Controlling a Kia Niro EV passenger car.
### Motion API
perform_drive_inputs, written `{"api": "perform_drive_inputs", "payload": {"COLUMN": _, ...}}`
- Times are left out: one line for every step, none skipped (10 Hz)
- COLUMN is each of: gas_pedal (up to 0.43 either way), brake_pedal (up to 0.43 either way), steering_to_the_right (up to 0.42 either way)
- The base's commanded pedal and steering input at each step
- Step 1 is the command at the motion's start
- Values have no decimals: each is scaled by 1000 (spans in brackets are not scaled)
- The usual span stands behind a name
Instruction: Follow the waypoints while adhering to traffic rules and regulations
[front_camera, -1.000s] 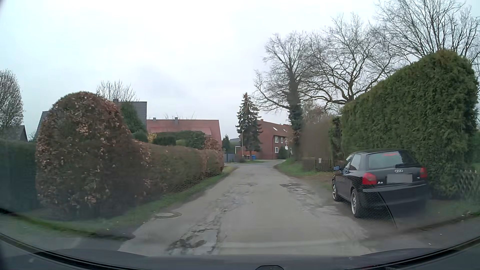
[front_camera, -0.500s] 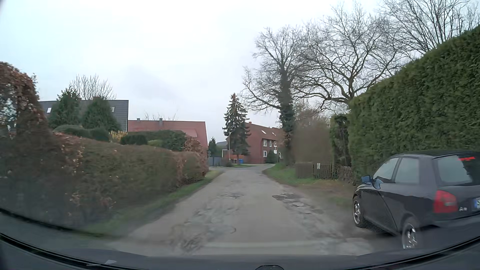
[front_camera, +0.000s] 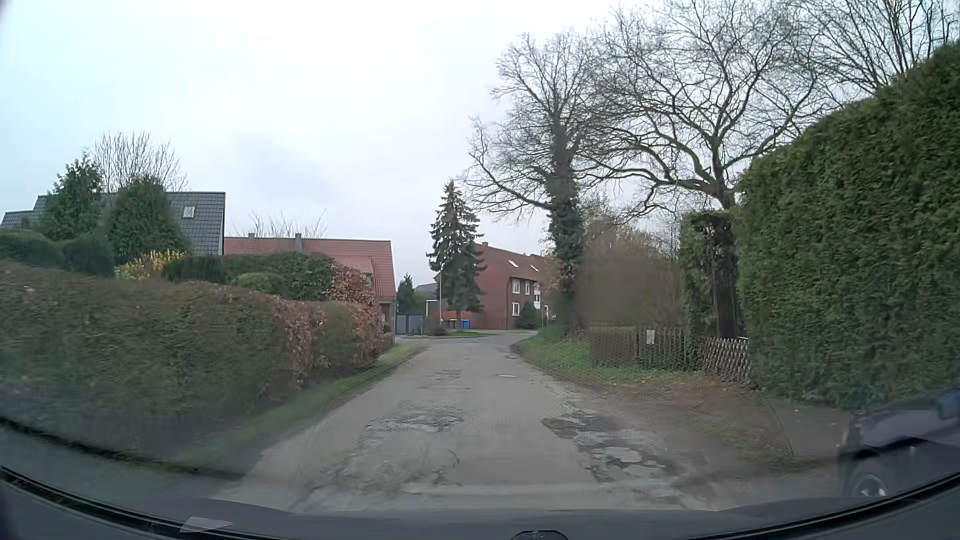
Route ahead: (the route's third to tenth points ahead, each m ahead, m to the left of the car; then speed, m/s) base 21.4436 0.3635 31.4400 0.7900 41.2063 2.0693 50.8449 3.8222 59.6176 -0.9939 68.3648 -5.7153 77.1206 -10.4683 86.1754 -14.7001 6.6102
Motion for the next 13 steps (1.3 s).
{"api": "perform_drive_inputs", "payload": {"gas_pedal": 189, "brake_pedal": 0, "steering_to_the_right": 24}}
{"api": "perform_drive_inputs", "payload": {"gas_pedal": 189, "brake_pedal": 0, "steering_to_the_right": 23}}
{"api": "perform_drive_inputs", "payload": {"gas_pedal": 189, "brake_pedal": 0, "steering_to_the_right": 14}}
{"api": "perform_drive_inputs", "payload": {"gas_pedal": 189, "brake_pedal": 0, "steering_to_the_right": -3}}
{"api": "perform_drive_inputs", "payload": {"gas_pedal": 189, "brake_pedal": 0, "steering_to_the_right": -8}}
{"api": "perform_drive_inputs", "payload": {"gas_pedal": 189, "brake_pedal": 0, "steering_to_the_right": -8}}
{"api": "perform_drive_inputs", "payload": {"gas_pedal": 189, "brake_pedal": 0, "steering_to_the_right": -8}}
{"api": "perform_drive_inputs", "payload": {"gas_pedal": 189, "brake_pedal": 0, "steering_to_the_right": -8}}
{"api": "perform_drive_inputs", "payload": {"gas_pedal": 189, "brake_pedal": 0, "steering_to_the_right": -8}}
{"api": "perform_drive_inputs", "payload": {"gas_pedal": 189, "brake_pedal": 0, "steering_to_the_right": -7}}
{"api": "perform_drive_inputs", "payload": {"gas_pedal": 189, "brake_pedal": 0, "steering_to_the_right": -5}}
{"api": "perform_drive_inputs", "payload": {"gas_pedal": 189, "brake_pedal": 0, "steering_to_the_right": -6}}
{"api": "perform_drive_inputs", "payload": {"gas_pedal": 189, "brake_pedal": 0, "steering_to_the_right": -8}}
